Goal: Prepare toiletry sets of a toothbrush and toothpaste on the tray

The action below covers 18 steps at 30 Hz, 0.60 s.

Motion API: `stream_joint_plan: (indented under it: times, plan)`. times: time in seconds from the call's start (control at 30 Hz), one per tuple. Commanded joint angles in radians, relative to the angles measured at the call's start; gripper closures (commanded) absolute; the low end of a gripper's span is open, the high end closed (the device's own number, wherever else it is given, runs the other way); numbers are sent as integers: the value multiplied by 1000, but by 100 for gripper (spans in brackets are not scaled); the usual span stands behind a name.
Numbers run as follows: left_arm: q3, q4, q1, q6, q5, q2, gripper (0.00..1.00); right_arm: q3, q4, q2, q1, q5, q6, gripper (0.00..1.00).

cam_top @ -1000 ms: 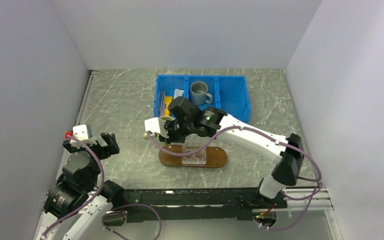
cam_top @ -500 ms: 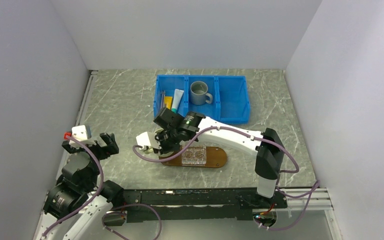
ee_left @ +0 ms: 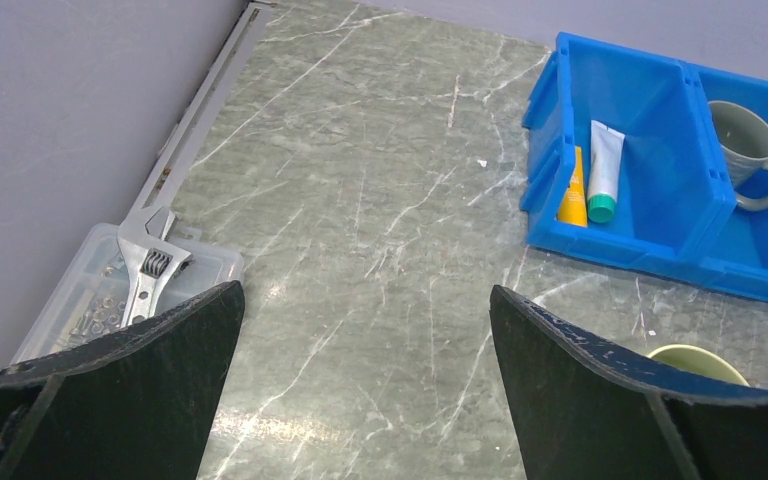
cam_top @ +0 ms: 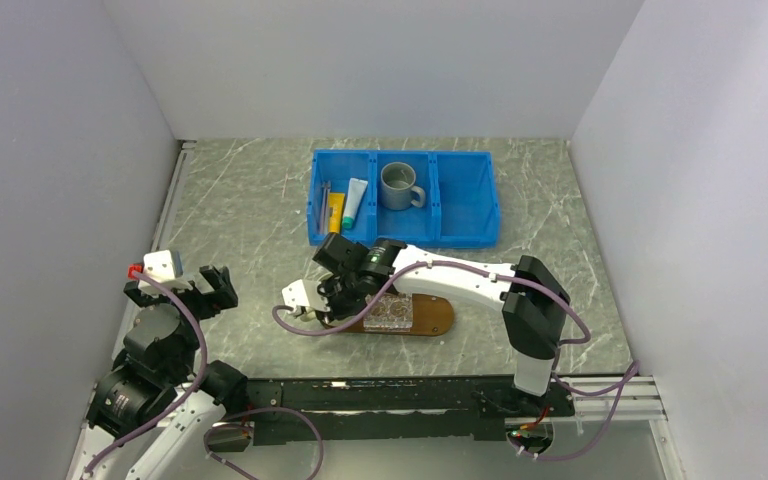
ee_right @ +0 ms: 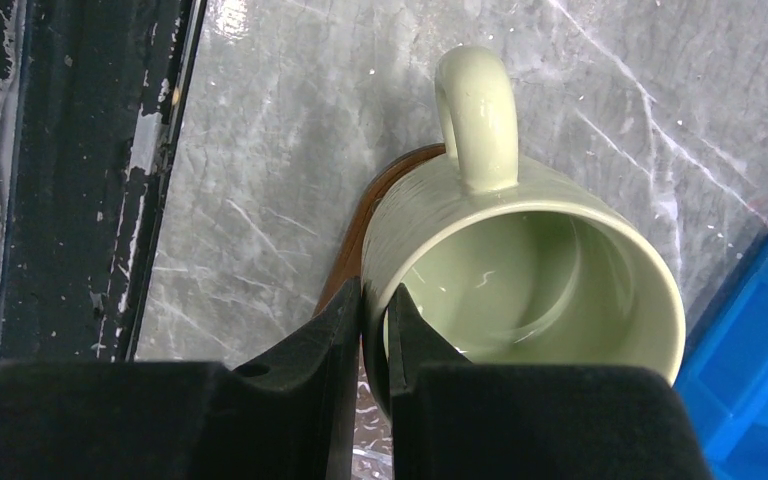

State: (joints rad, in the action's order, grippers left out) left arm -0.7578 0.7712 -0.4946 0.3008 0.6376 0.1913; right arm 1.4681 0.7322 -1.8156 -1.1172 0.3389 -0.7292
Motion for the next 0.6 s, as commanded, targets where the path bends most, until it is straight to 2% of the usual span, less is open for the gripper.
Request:
stream_joint_plan:
  times: [0.0,0.57]
  plan:
    - [-10,-26,0,-6,8,-3,1,9,-126,70,-4,8,-22,100]
    - [-9,-32,7,-11,-3,8,1,5,-101,64,-5,21,-9,100]
